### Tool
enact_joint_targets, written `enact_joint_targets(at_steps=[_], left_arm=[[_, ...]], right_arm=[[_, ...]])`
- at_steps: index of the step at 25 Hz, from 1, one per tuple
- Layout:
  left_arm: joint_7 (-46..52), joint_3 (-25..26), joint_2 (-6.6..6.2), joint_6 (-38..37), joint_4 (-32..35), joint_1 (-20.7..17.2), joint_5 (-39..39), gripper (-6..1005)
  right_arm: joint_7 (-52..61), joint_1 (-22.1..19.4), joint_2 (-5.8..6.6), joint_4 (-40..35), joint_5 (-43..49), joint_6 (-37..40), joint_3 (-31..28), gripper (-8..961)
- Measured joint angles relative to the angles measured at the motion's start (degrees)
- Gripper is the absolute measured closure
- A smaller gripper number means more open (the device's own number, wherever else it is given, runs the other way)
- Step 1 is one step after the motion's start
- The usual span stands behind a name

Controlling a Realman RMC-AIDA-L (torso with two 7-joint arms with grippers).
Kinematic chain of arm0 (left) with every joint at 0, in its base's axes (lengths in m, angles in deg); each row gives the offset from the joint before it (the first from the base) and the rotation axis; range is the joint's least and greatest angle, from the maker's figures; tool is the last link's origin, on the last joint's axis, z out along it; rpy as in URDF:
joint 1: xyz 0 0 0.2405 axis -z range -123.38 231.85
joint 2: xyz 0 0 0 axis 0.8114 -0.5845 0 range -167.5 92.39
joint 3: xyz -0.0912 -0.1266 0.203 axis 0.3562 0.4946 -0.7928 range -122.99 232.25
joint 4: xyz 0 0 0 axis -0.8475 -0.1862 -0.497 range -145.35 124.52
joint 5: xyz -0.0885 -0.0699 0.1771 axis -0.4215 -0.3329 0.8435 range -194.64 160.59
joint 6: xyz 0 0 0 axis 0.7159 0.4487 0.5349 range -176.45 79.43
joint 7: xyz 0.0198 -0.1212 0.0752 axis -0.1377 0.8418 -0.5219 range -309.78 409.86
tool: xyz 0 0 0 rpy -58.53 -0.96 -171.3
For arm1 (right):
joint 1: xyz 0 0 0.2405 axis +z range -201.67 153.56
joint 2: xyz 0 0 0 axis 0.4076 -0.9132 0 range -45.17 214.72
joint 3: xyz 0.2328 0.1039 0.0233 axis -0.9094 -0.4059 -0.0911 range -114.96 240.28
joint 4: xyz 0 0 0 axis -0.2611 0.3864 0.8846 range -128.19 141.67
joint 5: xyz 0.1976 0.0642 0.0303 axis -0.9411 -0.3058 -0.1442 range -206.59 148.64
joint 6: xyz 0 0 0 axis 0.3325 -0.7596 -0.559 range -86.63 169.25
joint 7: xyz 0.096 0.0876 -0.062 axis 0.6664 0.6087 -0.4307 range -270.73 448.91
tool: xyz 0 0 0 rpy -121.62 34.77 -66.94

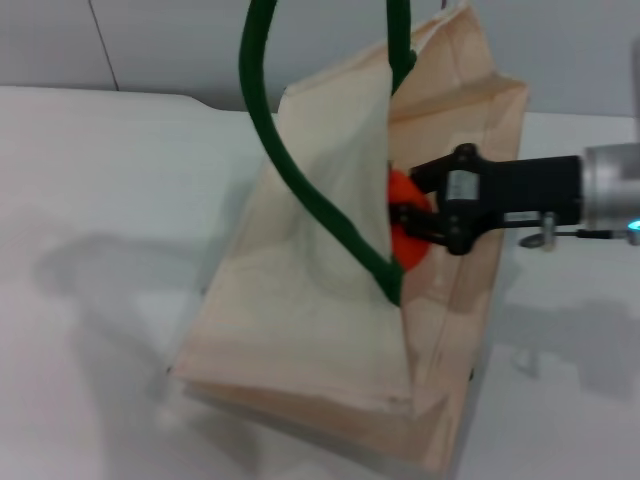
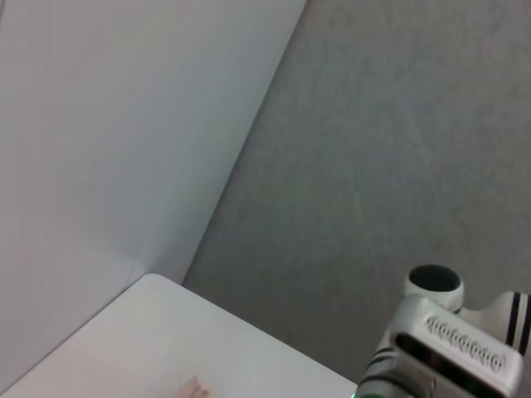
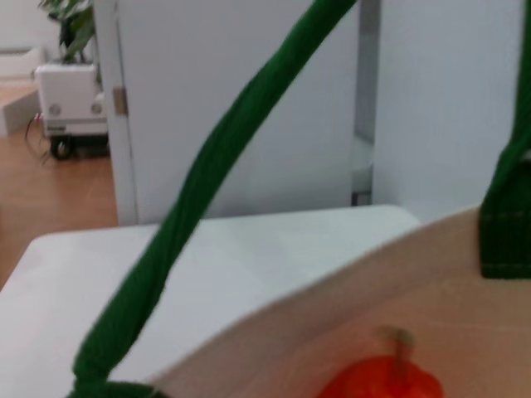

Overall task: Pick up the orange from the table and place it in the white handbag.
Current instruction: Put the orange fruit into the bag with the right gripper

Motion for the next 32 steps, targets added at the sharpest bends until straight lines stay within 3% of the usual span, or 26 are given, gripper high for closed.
enact_joint_targets(at_steps=[7,15,26,32], left_arm=[[-0.1,0.0,-0.11,0.0,0.2,0.2,0.0,865],[-0.3,0.0,-0.11,0.0,0.2,0.1,0.1,865],[-0.3,0.0,-0.11,0.1,0.2,-0.3,0.1,865],[-0.4,0.0,-0.14,0.1,0.2,-0.5,0.1,865]], right_arm=[[0.0,6.3,-0.28,7.2,-0.2,8.1,4.3,766],[0.1,7.2,-0.46,8.0,-0.4,7.8,4.3,854],[0.0,6.8,-0.46,8.0,-0.6,8.4,4.0,402],[0.3,6.3,-0.34,8.0,-1.4,9.9,3.7,257]])
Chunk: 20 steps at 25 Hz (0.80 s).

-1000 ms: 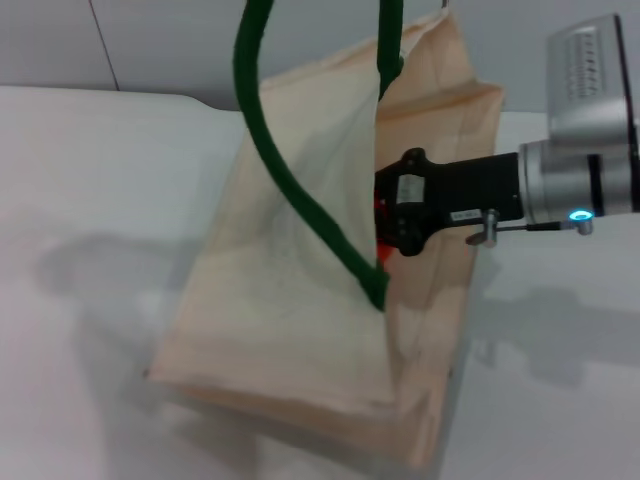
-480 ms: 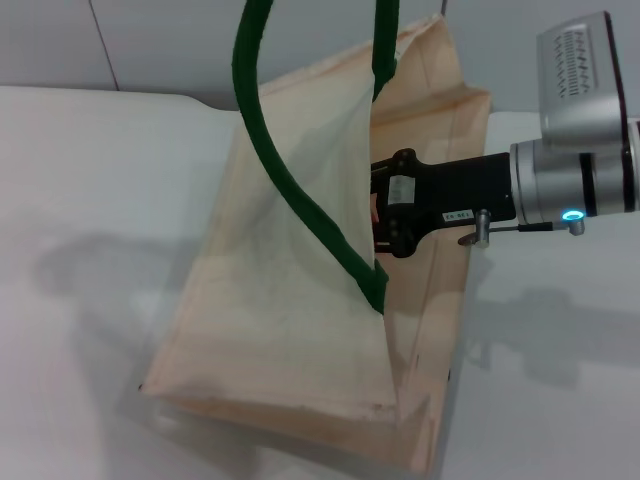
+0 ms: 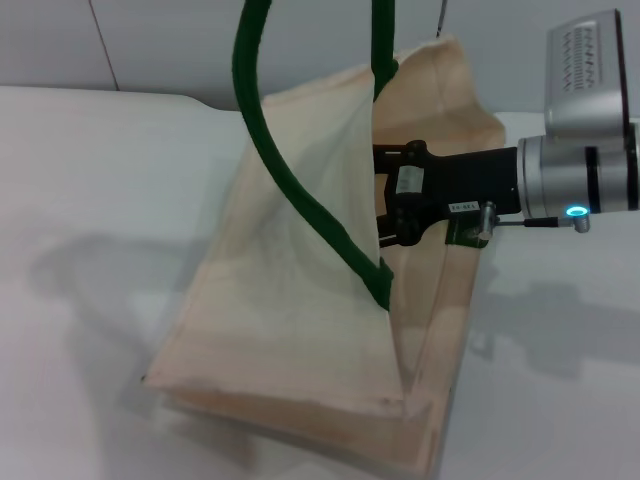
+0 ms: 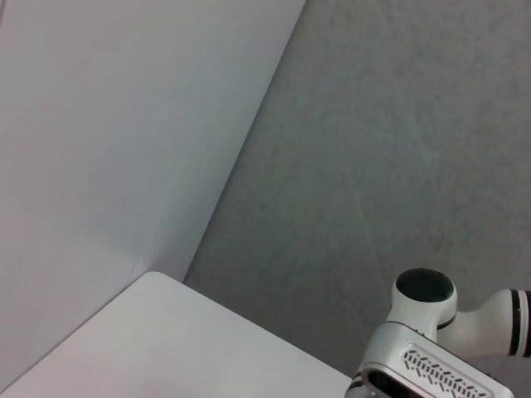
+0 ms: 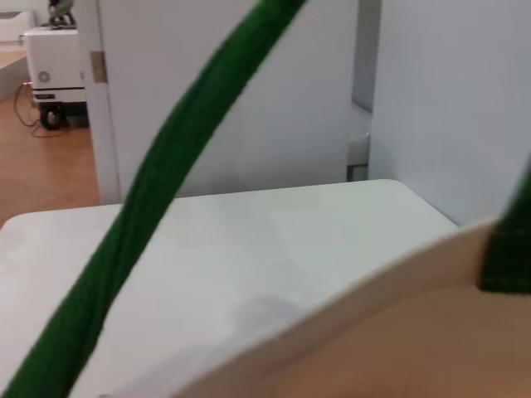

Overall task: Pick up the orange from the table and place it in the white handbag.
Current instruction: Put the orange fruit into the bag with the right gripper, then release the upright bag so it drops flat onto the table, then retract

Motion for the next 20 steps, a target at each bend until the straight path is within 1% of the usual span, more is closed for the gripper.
enact_joint_targets(at_steps=[5,7,8,9,10,12,16,18,20], left_arm=[[0.0,0.0,-0.04,0.0,-0.1,-0.2,0.0,865],[0.0,0.0,-0.05,0.0,-0.2,-0.4,0.0,865],[-0.4,0.0,-0.06,0.2,-0.3,-0.9,0.0,865],[-0.4,0.0,-0.06,0.2,-0.3,-0.9,0.0,865],[-0.6,0.0,-0.06,0.3,-0.4,-1.1,0.0,865],[-1.1,0.0,-0.14,0.5,-0.6,-1.7,0.0,865],[-1.1,0.0,-0.32,0.5,-0.7,-3.2,-0.5,865],[-1.1,0.1,-0.38,0.5,-0.7,-3.6,-0.5,865],[-1.1,0.1,-0.38,0.5,-0.7,-4.1,-0.8,865]], right_arm=[[0.1,-0.4,0.07,-0.2,0.0,0.3,0.1,144],[0.1,-1.2,0.14,-0.5,-0.1,1.3,-0.4,111],[0.1,-2.6,0.33,-1.5,0.0,2.5,-0.7,94],[0.1,-2.6,0.33,-1.5,0.0,2.5,-0.7,78],[0.4,-3.9,0.48,-2.7,0.0,2.8,-0.8,61],[1.3,-6.4,0.71,-5.4,-0.1,2.5,-1.3,62],[2.4,-12.6,1.02,-11.5,-2.5,0.9,-4.7,66],[2.5,-14.8,1.51,-13.5,-3.4,-0.4,-6.7,69],[2.5,-16.0,2.25,-14.0,-3.7,-1.1,-8.7,69]])
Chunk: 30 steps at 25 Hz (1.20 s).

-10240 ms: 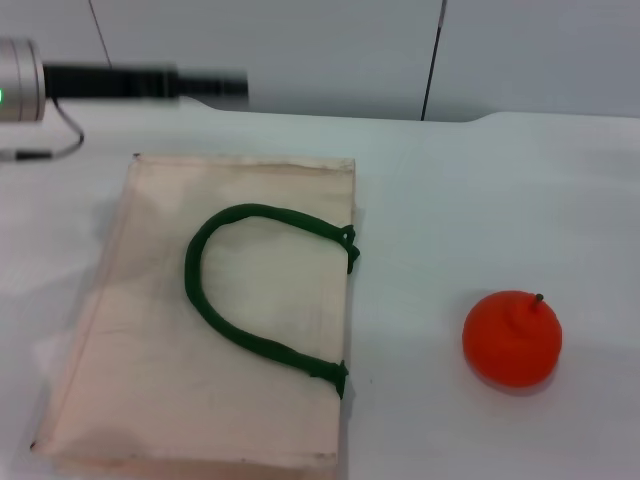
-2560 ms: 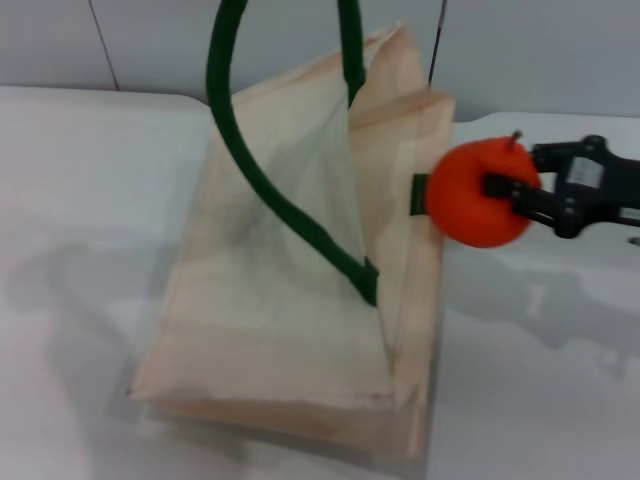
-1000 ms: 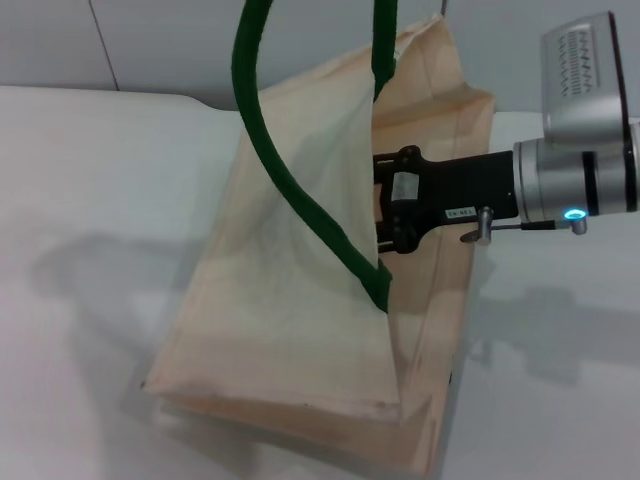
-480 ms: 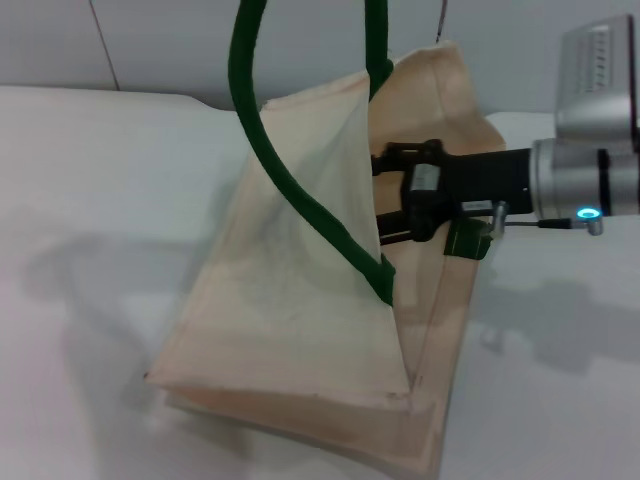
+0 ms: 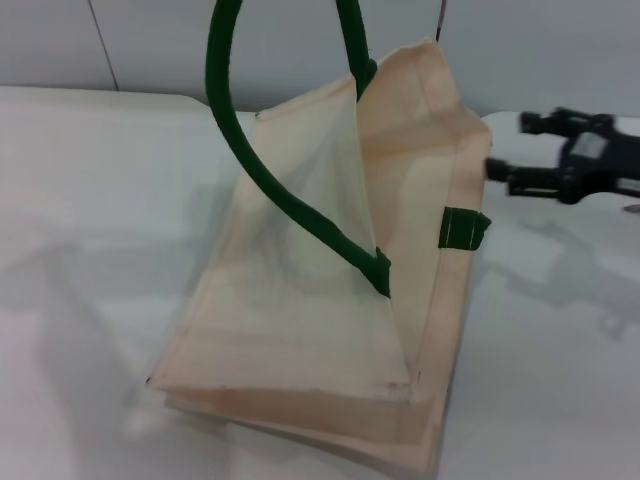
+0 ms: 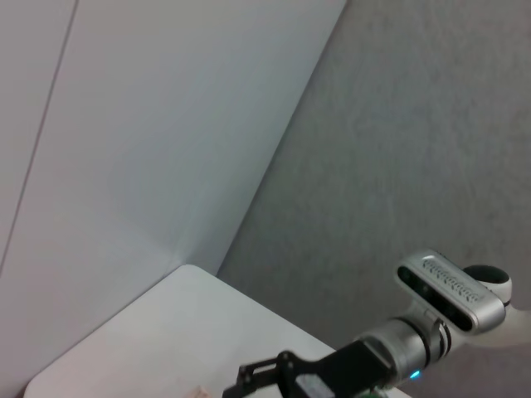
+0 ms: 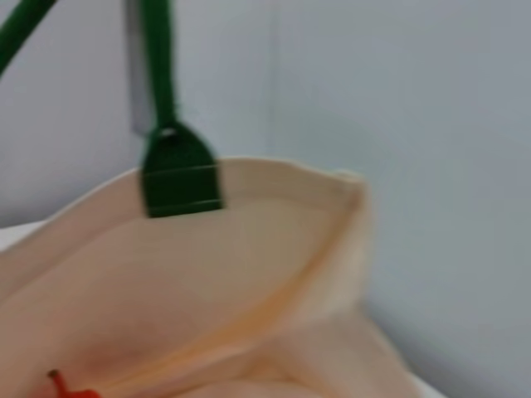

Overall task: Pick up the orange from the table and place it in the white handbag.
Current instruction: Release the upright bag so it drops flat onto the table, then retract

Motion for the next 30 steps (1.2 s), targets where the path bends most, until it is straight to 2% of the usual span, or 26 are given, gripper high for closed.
enact_joint_targets(at_steps=[4,8,10,12,14,23,30], left_arm=[[-0.4,0.0,0.57,0.0,0.0,-0.6,-0.6,865],[-0.6,0.0,0.7,0.8,0.1,-1.6,-0.6,865],[-0.6,0.0,0.82,1.9,0.4,-2.1,-0.6,865],[-0.6,0.0,1.06,3.1,0.6,-2.5,-0.4,865],[-0.7,0.0,1.26,3.9,0.6,-2.7,-0.4,865],[-0.1,0.1,2.11,6.8,0.6,-3.1,-1.2,862],[1.7,0.1,2.3,7.8,0.2,-3.6,-2.0,621]], right_arm=[[0.0,-1.6,1.01,-0.4,-0.1,-0.3,-4.7,68],[0.0,-2.3,1.22,-0.4,-1.5,-0.1,-11.0,68],[-1.1,-3.1,0.61,-0.2,-4.0,0.4,-15.0,68],[-3.2,-3.8,-0.71,-0.2,-7.1,1.3,-18.4,67],[-4.6,-4.0,-1.38,0.2,-8.5,2.4,-19.7,67],[-5.3,-3.3,-1.39,2.5,-8.9,6.4,-20.2,66],[-5.4,-3.4,-1.35,2.6,-8.9,6.5,-20.2,65]])
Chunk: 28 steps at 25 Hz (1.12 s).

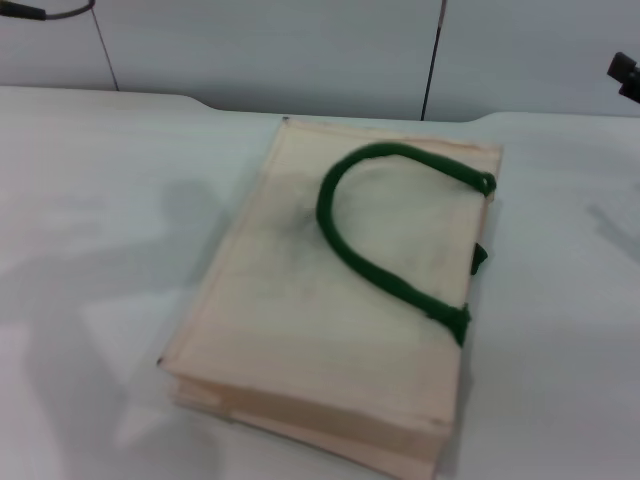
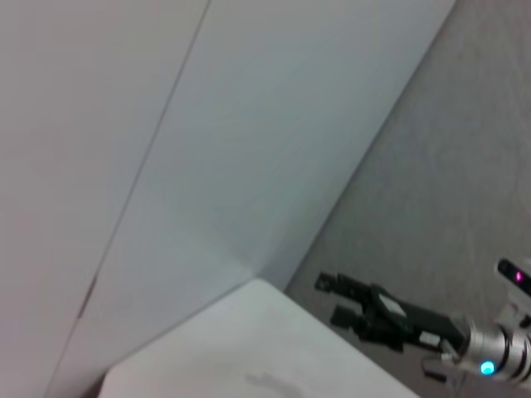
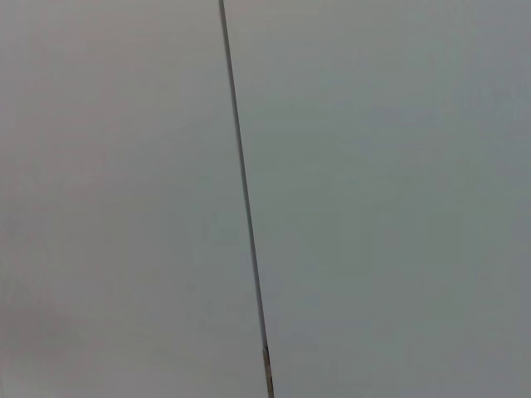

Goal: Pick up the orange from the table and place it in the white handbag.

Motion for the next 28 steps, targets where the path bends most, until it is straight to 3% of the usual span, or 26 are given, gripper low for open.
enact_joint_targets(at_steps=[6,10,12,15,21,23,28], left_arm=[[-1.0,0.0,0.34,0.4,-0.2,-3.1,-10.0,486],[-5.0,0.0,1.47,1.6,-0.4,-7.1,-19.5,396],[-8.3,0.0,2.8,3.4,-0.4,-9.1,-24.4,305],[-16.2,0.0,5.95,6.9,-0.2,-12.0,-31.3,168],[-34.2,0.1,12.55,14.3,-0.3,-16.5,-42.5,125],[-40.7,0.2,14.09,17.3,1.7,-18.3,-45.9,126],[-53.3,0.6,14.09,25.4,13.8,-21.7,-50.5,129]], right_arm=[[-0.3,-0.1,-0.21,0.8,-1.9,2.1,-0.1,65],[-2.2,0.4,-0.16,3.3,-4.5,4.1,-0.2,64],[-3.7,0.6,-0.21,4.5,-6.4,5.1,-0.2,64],[-8.0,0.7,-0.37,7.4,-10.5,7.7,-0.2,64],[-13.7,0.8,-0.41,10.2,-13.9,9.3,-0.2,63],[-14.7,0.8,-0.46,10.5,-14.9,10.4,-0.2,63],[-21.9,1.1,-0.57,14.5,-20.6,11.9,-0.2,62]])
